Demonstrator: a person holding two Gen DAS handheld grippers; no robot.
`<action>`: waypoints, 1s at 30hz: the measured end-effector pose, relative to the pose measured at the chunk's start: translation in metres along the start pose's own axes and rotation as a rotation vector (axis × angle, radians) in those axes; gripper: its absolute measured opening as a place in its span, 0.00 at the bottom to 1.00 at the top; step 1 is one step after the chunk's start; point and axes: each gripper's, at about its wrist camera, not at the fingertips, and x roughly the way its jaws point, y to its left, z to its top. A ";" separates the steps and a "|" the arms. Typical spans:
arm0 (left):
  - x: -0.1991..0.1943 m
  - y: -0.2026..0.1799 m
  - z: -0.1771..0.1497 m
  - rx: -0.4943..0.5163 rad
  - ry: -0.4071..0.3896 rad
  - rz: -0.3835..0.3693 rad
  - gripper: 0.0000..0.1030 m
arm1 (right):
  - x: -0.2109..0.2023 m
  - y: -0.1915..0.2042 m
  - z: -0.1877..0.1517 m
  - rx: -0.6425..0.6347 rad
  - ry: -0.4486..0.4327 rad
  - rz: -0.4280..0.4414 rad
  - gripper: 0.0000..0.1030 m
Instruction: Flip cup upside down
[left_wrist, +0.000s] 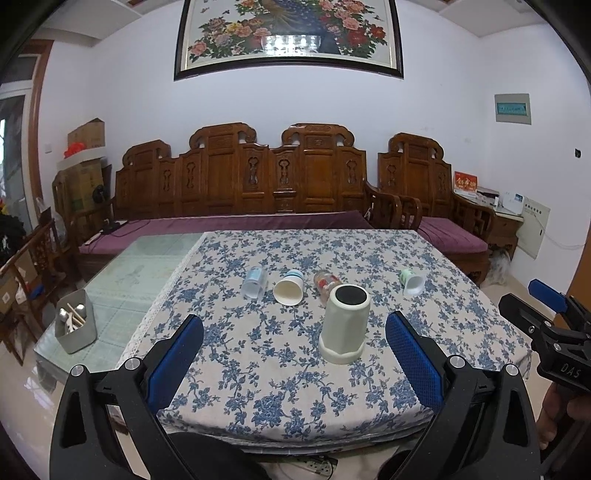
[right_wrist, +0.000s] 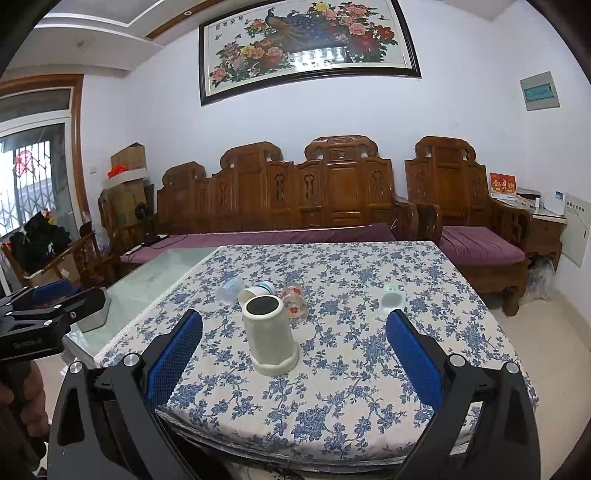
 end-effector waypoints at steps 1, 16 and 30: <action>0.000 0.000 0.000 -0.001 0.001 -0.001 0.92 | 0.000 0.000 0.000 0.000 0.000 -0.001 0.97; 0.000 -0.001 -0.001 0.001 -0.005 0.001 0.92 | 0.000 0.001 -0.001 -0.003 -0.001 -0.003 0.97; -0.005 -0.003 0.002 0.008 -0.015 0.003 0.92 | 0.002 0.002 -0.001 0.000 -0.002 -0.005 0.97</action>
